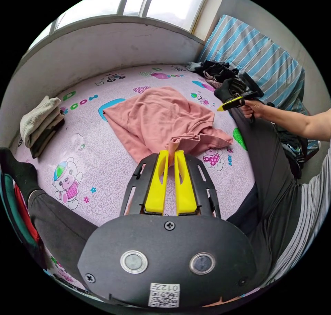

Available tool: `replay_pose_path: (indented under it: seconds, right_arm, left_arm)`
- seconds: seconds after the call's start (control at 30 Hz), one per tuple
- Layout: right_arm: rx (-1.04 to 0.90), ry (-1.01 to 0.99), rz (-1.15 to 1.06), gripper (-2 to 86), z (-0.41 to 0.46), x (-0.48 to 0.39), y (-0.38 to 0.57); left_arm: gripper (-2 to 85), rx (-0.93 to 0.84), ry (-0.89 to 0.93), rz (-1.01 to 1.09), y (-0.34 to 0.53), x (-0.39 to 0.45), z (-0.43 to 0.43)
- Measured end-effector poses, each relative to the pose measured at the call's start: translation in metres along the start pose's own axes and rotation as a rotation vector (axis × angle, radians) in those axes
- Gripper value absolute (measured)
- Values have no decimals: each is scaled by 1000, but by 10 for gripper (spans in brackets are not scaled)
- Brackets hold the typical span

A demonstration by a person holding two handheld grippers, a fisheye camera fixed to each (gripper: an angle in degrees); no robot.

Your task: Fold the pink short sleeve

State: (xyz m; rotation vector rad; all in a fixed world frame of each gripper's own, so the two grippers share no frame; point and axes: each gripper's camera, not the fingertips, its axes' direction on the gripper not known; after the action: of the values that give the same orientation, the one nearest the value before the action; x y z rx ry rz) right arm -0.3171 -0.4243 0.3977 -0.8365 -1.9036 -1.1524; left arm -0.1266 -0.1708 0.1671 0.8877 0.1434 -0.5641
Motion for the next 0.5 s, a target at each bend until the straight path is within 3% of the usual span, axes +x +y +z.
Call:
replay_pose_path:
  seconds: [0.17, 0.33, 0.43, 0.5]
  right_arm:
    - [-9, 152, -349, 67, 0, -68, 6]
    - [-164, 403, -696, 82, 54, -122, 21]
    - [-213, 517, -738, 5, 70, -122, 20]
    - [-204, 468, -675, -4, 57, -117, 12]
  left_arm:
    - [7, -6, -19, 34, 1, 6, 2]
    - [7, 10, -37, 51, 1, 11, 1]
    - [7, 7, -43, 75, 1, 13, 1]
    - [7, 10, -47, 70, 2, 11, 0]
